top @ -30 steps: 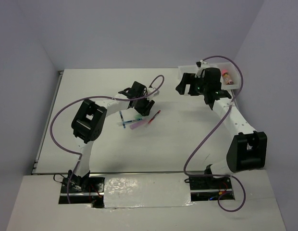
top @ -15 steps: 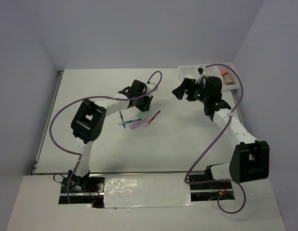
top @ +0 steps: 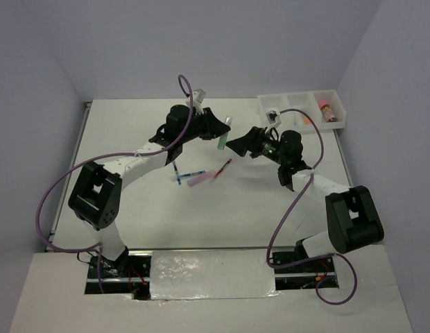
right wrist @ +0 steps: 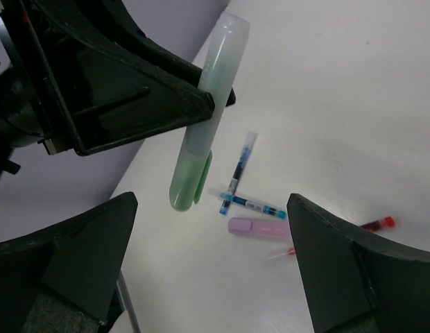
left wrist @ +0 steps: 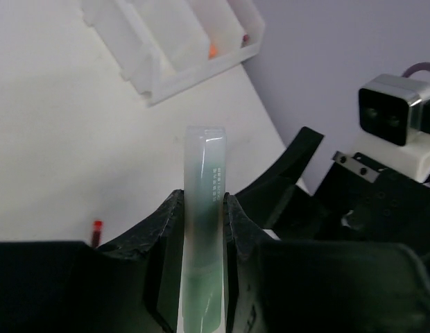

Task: Sort the stationery into containers
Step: Pick up the pen from the center of the board, then place the pen in the storage box.

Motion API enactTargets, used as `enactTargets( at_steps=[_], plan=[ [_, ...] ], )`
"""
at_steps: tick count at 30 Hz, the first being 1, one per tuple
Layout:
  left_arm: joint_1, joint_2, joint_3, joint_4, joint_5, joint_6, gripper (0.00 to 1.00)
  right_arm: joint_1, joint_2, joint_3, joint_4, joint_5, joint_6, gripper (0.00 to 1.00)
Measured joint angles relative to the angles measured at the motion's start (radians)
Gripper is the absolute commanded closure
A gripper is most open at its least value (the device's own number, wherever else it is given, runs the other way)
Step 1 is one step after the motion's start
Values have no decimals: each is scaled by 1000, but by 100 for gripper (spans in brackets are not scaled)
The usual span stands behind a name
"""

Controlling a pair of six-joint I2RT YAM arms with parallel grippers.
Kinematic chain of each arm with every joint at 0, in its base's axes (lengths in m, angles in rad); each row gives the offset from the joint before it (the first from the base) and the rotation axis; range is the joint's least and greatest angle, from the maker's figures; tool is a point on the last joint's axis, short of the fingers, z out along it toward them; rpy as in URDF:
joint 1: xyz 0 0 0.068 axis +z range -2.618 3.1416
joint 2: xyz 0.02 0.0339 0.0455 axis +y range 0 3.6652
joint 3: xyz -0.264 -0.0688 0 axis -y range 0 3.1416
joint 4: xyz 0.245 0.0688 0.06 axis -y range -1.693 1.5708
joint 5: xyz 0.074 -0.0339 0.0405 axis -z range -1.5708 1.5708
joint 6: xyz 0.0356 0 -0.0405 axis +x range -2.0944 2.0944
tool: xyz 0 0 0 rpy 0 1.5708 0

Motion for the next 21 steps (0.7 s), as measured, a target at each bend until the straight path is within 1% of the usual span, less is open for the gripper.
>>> enactTargets(
  at_steps=[2, 5, 7, 8, 10, 11, 12, 14, 15, 17, 18, 19, 20, 21],
  plan=[
    [-2, 0, -8, 31, 21, -59, 100, 1, 14, 0, 53, -14, 30, 4],
    [-3, 0, -16, 65, 45, -126, 100, 3, 29, -1, 106, -26, 60, 6],
    [-4, 0, -23, 86, 60, -153, 100, 5, 38, 0, 125, -29, 69, 17],
    [-5, 0, -29, 98, 66, -167, 100, 6, 46, 2, 134, -30, 75, 30],
    [-5, 0, -42, 122, 74, -197, 100, 9, 72, 11, 150, -36, 90, 41],
    [-5, 0, -47, 126, 75, -203, 100, 11, 92, 18, 160, -43, 102, 45],
    [-5, 0, -50, 126, 73, -206, 100, 13, 110, 24, 175, -61, 118, 52],
    [-1, 0, -56, 124, 69, -207, 99, 19, 136, 37, 206, -87, 142, 68],
    [2, 0, -58, 125, 66, -209, 97, 23, 148, 44, 232, -106, 163, 84],
    [8, -1, -58, 138, 69, -207, 91, 18, 168, 50, 260, -108, 201, 91],
    [10, -2, -58, 147, 68, -206, 88, 10, 188, 53, 298, -125, 227, 91],
    [12, -2, -58, 150, 66, -207, 87, 5, 204, 55, 330, -138, 253, 91],
    [13, -2, -58, 150, 66, -206, 88, 1, 222, 55, 364, -151, 279, 93],
    [13, -2, -57, 150, 66, -206, 80, -5, 237, 55, 394, -164, 303, 95]
  ],
)
